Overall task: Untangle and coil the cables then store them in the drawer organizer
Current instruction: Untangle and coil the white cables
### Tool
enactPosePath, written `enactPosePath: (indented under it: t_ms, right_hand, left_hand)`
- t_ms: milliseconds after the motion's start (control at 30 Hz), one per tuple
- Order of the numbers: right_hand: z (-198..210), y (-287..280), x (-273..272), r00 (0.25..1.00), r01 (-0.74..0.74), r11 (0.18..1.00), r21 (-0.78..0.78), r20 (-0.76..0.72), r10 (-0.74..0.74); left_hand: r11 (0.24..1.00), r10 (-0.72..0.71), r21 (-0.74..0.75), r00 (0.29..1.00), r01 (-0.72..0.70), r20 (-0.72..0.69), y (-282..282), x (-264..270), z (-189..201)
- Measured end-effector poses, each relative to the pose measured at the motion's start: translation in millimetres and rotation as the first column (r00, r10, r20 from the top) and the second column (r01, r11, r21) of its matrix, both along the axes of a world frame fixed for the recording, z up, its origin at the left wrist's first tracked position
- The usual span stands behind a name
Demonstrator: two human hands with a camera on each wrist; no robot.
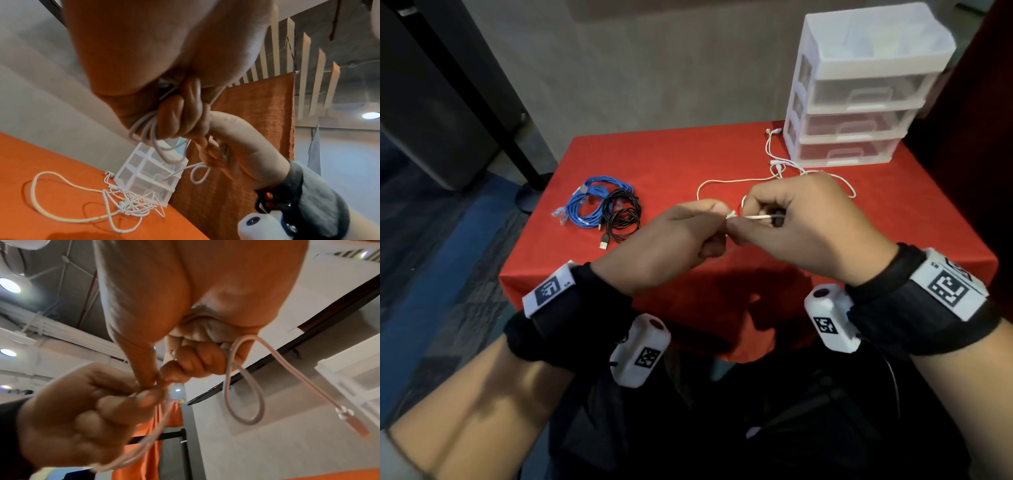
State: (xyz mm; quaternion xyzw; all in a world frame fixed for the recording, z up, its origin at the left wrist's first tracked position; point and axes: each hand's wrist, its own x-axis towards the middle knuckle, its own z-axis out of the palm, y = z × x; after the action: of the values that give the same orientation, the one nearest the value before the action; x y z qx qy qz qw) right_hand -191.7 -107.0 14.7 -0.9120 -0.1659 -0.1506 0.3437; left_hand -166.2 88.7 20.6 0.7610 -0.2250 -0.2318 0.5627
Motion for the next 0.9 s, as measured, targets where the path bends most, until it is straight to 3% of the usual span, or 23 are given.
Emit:
enactPosePath:
  t_ms: [100,233,333,467,533,700,900]
  right_hand:
    - [-1.5,-6.2,4.5,0.999,0.031,0.999,-0.006,-0.028,-0.031]
    - [-5.5,-7.8,8.7,0.981,-0.135,0.991,0.016,-0.139,0.136]
    - [-14.3,-6.8,12.9,0.963,-0.195,0.981,-0.008,-0.19,0.19]
    - [-25.9,-2.2,16.1,0.965,-0.218,0.976,-0.017,-0.153,0.213]
    - [-31.6,-2.8,18.1,0.975,-0.184,0.983,-0.012,-0.128,0.181]
    - [-35.3,-5.4,15.2,0.987,-0.061,0.981,0.187,-0.136,0.087]
    - [-34.3,-9.9,10.4,0.983,-0.077,0.93,0.358,-0.13,0.131]
  left_hand:
    - [0.999,-0.052,-0.022,0.993,0.05,-0.105,2.0,-2.8,-0.4]
    - [0.998,-0.059,-0.02,0.994,0.058,-0.094,10.5,-1.7,-4.7]
    - [0.995,-0.01,-0.1,0.988,-0.005,-0.152,16.1,1.5,-7.3]
    - [0.96,0.066,-0.247,0.963,-0.133,-0.262,22.2,2.9,-7.7]
    - [0.922,0.064,-0.341,0.942,-0.182,-0.33,28.3,8.6,-3.0]
    - [0.816,0.056,-0.497,0.897,-0.293,-0.438,44.3,24.3,2.9]
    - [0.598,0.028,-0.635,0.805,-0.489,-0.593,64.5,44.3,-4.7]
